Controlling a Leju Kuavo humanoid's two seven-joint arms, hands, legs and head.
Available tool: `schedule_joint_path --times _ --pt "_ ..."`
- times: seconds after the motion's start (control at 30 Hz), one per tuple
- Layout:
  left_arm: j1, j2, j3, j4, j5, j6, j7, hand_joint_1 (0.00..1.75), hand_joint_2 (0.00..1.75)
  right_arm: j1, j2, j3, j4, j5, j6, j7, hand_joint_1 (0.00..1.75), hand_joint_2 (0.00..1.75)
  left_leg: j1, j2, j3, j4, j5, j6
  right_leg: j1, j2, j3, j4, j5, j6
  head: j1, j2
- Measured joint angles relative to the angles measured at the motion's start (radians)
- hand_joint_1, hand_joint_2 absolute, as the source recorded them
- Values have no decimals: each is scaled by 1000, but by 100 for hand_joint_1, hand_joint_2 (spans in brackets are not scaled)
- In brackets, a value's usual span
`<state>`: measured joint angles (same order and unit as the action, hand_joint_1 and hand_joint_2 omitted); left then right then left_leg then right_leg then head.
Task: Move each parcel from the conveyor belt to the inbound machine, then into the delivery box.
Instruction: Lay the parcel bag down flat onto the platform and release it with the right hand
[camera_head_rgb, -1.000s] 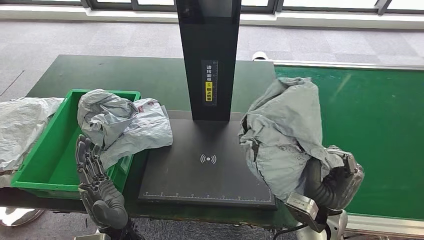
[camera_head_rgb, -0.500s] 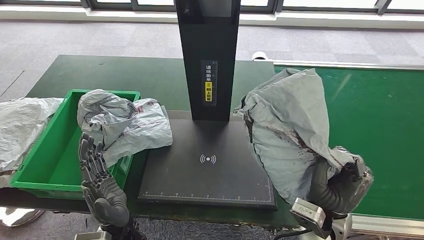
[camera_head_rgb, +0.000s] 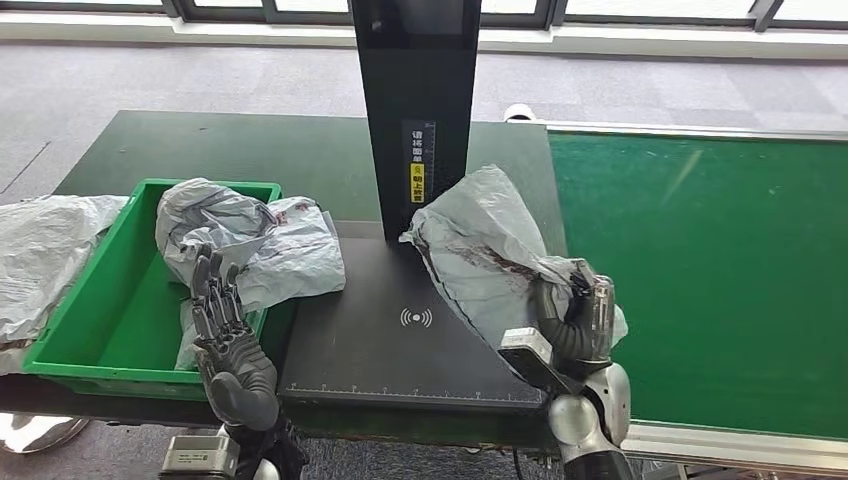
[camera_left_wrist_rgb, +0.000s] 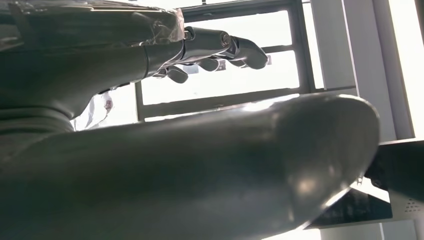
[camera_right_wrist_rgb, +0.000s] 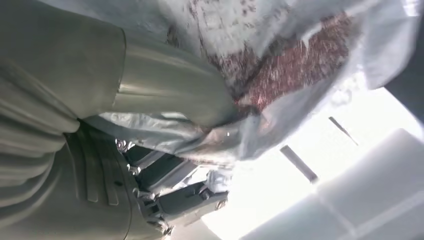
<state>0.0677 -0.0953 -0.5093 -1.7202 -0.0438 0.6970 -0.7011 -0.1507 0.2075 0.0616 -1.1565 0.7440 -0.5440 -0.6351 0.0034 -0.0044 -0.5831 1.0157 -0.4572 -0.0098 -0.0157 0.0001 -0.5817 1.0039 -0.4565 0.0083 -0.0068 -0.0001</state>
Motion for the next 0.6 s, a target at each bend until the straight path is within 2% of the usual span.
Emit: schedule_joint_path --times 0.17,0.37,0.6 --pt "-12 4 -7 18 4 0 0 0 0 -61 13 16 167 10 -12 -8 175 175 0 -2 -1 0 0 0 0 -1 0 0 0 0 0 0" --pt "-17 6 -12 27 5 0 0 0 0 -87 21 18 244 16 -13 -8 175 175 0 -2 -3 0 0 0 0 -1 -2 0 0 0 0 0" --pt "-17 8 -16 31 4 0 0 0 0 -132 41 63 356 47 -23 3 175 175 0 -1 -3 0 0 0 0 0 -3 0 0 0 0 0"
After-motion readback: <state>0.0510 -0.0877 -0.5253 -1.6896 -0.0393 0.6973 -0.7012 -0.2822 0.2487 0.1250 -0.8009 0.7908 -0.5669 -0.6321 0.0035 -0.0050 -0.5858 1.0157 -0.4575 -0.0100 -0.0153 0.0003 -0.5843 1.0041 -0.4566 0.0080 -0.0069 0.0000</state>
